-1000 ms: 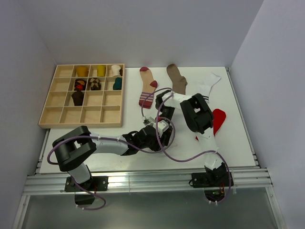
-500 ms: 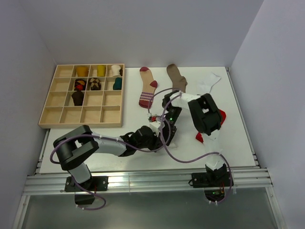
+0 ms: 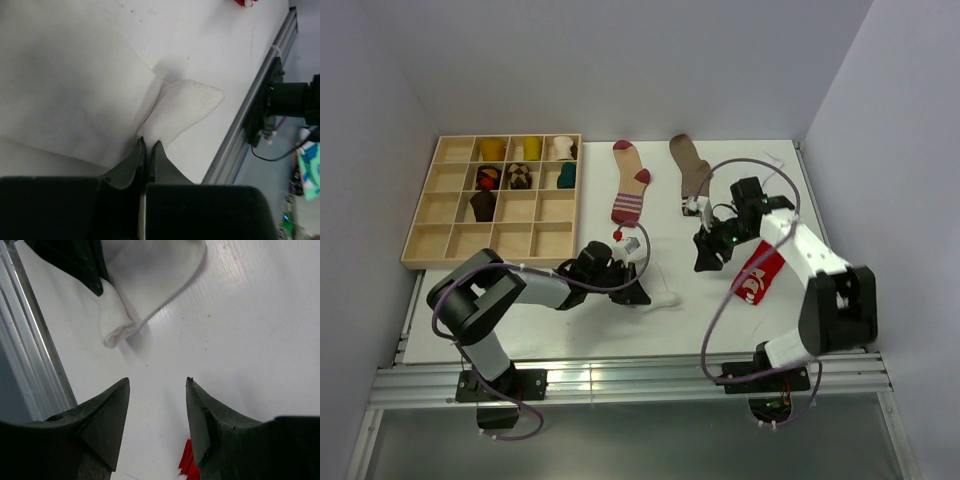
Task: Roll the socks
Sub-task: Roll the sock at the center of the board.
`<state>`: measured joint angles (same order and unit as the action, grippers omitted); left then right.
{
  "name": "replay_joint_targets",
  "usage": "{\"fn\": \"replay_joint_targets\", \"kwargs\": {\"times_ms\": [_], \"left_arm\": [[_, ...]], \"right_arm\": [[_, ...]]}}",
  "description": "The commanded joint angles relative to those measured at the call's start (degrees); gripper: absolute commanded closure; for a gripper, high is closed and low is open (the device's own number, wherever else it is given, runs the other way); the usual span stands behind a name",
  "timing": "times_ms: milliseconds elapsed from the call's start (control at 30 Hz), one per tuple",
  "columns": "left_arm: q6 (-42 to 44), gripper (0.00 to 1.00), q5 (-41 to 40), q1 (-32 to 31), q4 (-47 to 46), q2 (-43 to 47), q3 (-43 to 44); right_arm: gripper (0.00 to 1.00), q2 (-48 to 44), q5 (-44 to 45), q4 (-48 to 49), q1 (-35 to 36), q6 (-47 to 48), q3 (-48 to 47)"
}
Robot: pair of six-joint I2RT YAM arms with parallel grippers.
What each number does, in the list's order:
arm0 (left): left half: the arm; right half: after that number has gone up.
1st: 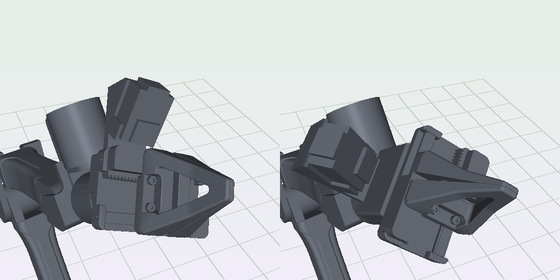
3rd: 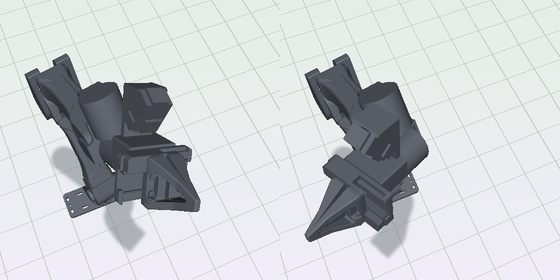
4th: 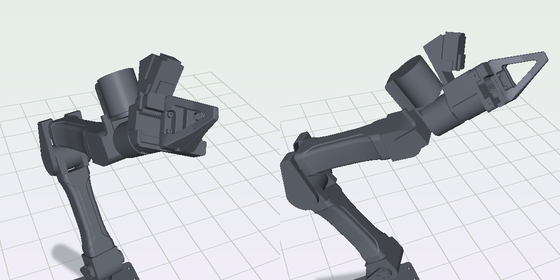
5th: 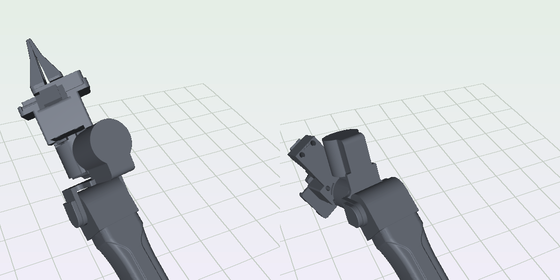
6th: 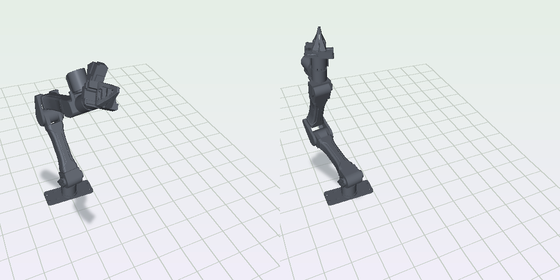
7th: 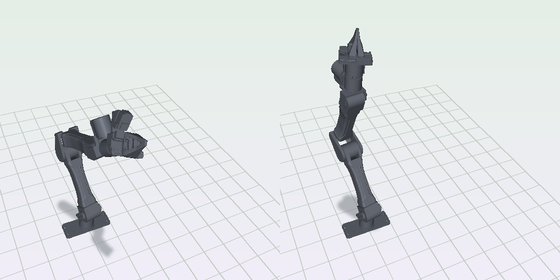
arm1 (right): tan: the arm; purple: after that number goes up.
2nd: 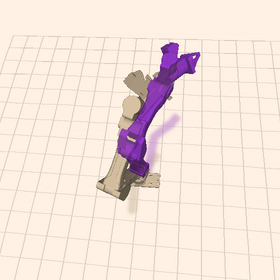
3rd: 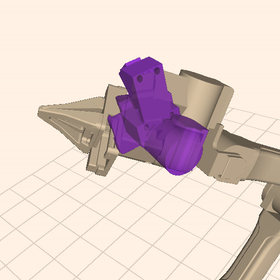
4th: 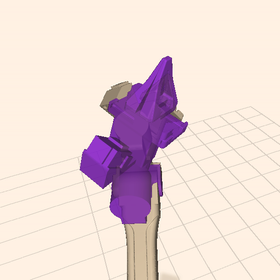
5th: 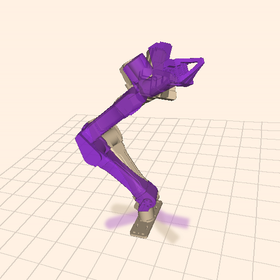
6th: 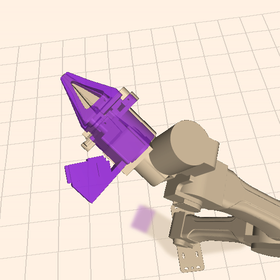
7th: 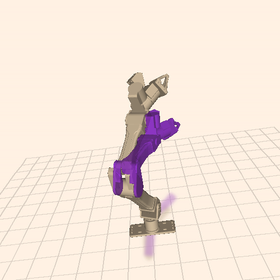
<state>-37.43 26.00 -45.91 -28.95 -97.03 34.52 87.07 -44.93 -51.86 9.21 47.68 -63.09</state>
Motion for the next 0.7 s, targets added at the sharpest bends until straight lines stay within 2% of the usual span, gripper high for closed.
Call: {"fn": "replay_joint_targets", "kwargs": {"times_ms": [0,133,167,267,300,500,667], "left_arm": [[-5.80,1.00,12.48,3.01,2.76,-2.28,2.92],[-15.80,0.99,20.49,5.91,-1.01,-7.02,3.18],[-16.96,1.00,21.45,6.27,-1.28,-8.77,3.01],[-20.83,1.00,24.00,6.97,-3.39,-11.15,2.57],[-21.71,1.00,24.53,7.15,-4.53,-11.68,2.39],[-27.16,1.00,26.30,7.94,-9.54,-15.20,1.60],[-29.01,1.00,26.30,8.82,-10.07,-15.55,1.34]], "right_arm": [[0.44,-9.17,1.15,10.88,2.73,-1.10,6.72],[0.38,-20.87,6.59,23.34,8.00,-1.01,17.37],[0.37,-24.45,11.13,25.12,12.10,-1.36,19.47],[0.36,-27.30,15.74,28.74,19.86,-1.80,24.67],[0.36,-27.39,16.88,28.91,23.53,-1.80,25.55],[0.36,-22.92,20.66,31.02,31.81,-0.66,26.52],[0.37,-21.24,27.25,36.12,38.94,-0.92,28.98]]}}
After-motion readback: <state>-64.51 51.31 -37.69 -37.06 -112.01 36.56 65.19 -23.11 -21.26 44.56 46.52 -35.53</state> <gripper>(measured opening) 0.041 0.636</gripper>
